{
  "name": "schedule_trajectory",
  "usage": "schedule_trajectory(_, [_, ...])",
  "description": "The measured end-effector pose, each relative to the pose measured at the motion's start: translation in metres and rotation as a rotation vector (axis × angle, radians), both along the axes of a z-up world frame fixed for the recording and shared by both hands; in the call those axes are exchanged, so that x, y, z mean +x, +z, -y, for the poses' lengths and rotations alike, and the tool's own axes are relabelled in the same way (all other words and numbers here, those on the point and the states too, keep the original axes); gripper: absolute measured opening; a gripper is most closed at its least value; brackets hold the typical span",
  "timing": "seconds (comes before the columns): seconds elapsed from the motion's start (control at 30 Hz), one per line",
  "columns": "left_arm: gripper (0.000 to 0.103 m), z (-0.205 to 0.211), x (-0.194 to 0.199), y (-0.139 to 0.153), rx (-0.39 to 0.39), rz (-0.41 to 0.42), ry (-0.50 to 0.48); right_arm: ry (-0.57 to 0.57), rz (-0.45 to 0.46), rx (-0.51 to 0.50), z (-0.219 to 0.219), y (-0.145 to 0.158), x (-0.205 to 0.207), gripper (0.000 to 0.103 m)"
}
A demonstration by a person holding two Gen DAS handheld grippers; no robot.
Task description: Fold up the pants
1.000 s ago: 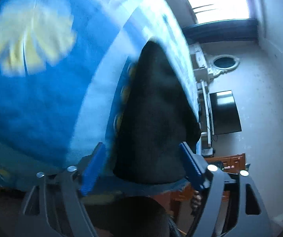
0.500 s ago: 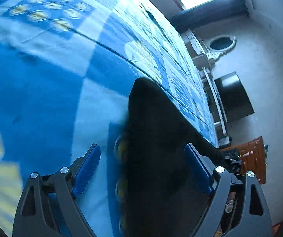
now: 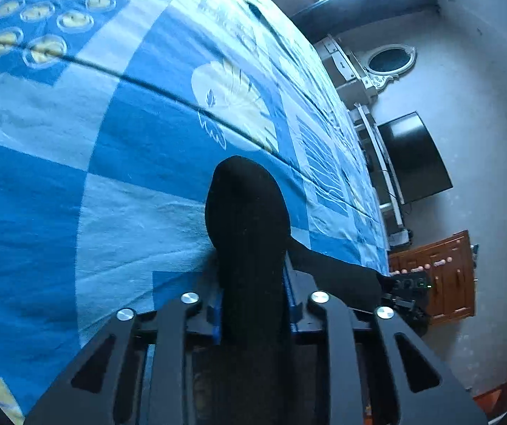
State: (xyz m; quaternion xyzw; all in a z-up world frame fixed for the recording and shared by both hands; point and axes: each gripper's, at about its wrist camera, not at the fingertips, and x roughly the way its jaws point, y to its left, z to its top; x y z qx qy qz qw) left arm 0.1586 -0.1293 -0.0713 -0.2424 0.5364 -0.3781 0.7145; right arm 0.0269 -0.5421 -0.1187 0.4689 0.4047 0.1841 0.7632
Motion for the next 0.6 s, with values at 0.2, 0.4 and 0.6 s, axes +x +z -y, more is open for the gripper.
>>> schedule_trajectory(0.2, [0.02,-0.014,0.003,0.017,0.013,0.046,0.057,0.017,0.041,-0.034,-0.019,0.021,0.021,0.027])
schedule_trajectory(0.4, [0.02,-0.049,0.037,0.031,0.028,0.065,0.146,0.058,0.055,-0.002,-0.049,0.018,0.082,0.027])
schedule_trajectory(0.6, [0.02,-0.076,0.08,0.03,0.043,0.045,0.242,0.09,0.057,0.004,-0.071,0.017,0.147,0.027])
